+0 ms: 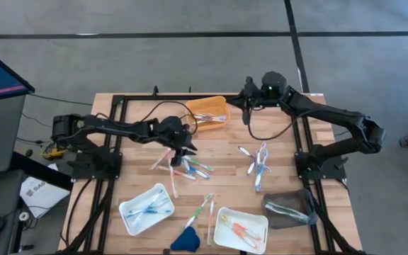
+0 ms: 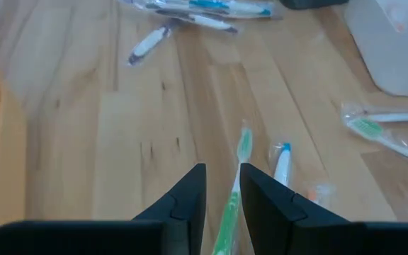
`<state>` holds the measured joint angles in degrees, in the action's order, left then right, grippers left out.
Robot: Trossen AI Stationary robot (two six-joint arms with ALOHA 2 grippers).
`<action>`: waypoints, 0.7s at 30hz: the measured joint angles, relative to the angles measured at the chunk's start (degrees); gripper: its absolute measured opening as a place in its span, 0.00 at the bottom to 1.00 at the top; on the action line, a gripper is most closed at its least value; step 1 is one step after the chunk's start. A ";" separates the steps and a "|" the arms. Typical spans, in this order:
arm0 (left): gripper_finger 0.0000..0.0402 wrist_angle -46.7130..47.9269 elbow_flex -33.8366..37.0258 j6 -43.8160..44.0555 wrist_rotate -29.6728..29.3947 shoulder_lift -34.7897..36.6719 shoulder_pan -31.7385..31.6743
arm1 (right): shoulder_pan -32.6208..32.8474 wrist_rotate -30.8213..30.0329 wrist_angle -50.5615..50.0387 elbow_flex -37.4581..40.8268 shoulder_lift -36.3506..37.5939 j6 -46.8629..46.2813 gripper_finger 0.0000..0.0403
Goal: Pick & Place Toothbrushes
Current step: Put the green toothbrush into the black bin
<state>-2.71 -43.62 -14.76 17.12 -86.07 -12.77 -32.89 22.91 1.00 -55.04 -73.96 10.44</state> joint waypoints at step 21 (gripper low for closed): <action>0.20 2.67 -1.09 0.02 -4.24 -10.59 3.86 | 0.57 -0.04 -1.25 -0.89 0.14 -0.57 0.00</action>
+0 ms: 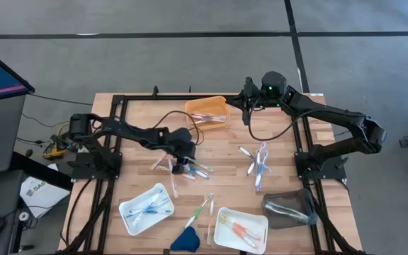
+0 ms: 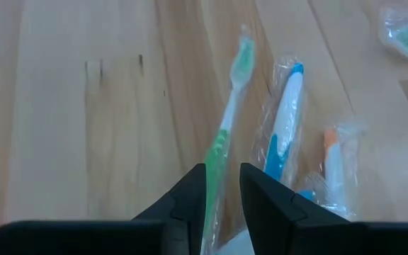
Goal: Pick & Place Toothbrushes
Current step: Put the green toothbrush into the black bin
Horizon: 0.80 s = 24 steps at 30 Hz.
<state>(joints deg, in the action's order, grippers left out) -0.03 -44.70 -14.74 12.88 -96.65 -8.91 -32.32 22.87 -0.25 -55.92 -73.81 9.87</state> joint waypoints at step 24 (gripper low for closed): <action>0.44 0.46 -1.12 -5.84 -3.89 -0.38 1.81 | 0.03 -0.01 -0.45 0.02 0.00 -0.31 0.00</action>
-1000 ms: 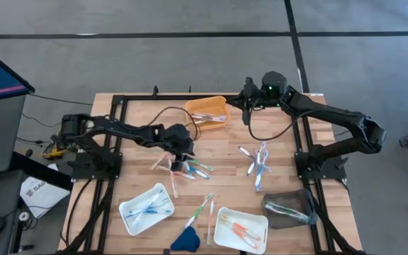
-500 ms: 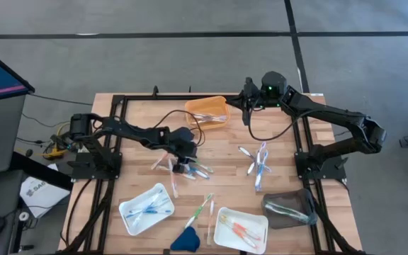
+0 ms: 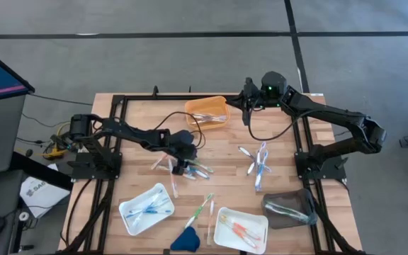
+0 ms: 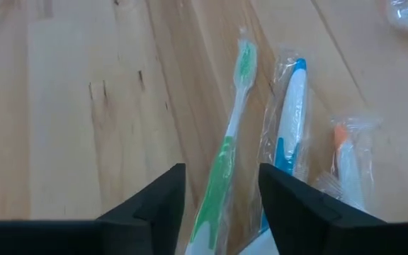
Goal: Pick & Place Toothbrushes
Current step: Put the green toothbrush into the black bin
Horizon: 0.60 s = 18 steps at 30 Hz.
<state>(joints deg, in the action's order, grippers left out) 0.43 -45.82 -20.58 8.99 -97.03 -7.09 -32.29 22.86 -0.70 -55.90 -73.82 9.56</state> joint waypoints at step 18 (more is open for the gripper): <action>0.39 -0.34 -0.02 3.08 0.09 -4.22 -0.04 | 0.02 -0.01 -1.61 0.02 0.00 -0.59 0.00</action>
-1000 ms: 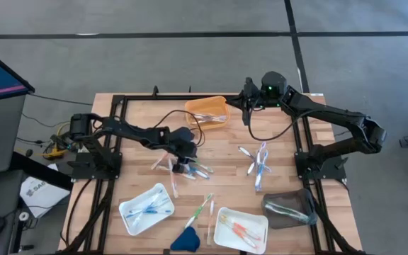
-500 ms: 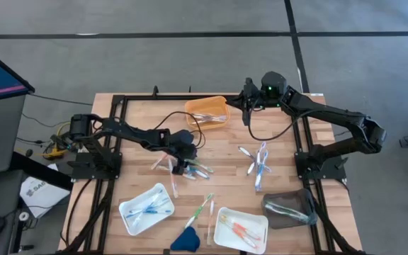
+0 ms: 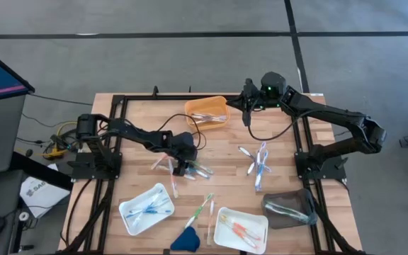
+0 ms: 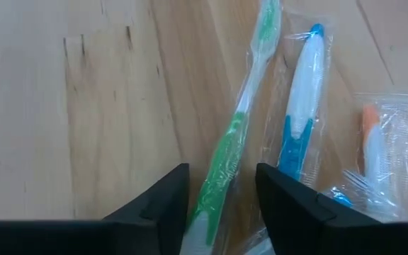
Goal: Pick & Place Toothbrushes
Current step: Put the green toothbrush into the black bin
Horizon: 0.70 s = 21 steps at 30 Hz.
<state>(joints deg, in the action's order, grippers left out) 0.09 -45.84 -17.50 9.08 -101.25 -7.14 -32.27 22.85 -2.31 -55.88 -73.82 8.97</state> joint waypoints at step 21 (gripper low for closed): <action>0.12 -0.50 0.09 0.07 -4.04 3.51 0.00 | 0.00 -0.02 -0.52 0.00 0.01 0.02 0.00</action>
<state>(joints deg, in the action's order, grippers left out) -0.41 -45.76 -17.43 5.04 -97.74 -7.14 -32.27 22.84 -2.82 -55.88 -73.81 8.99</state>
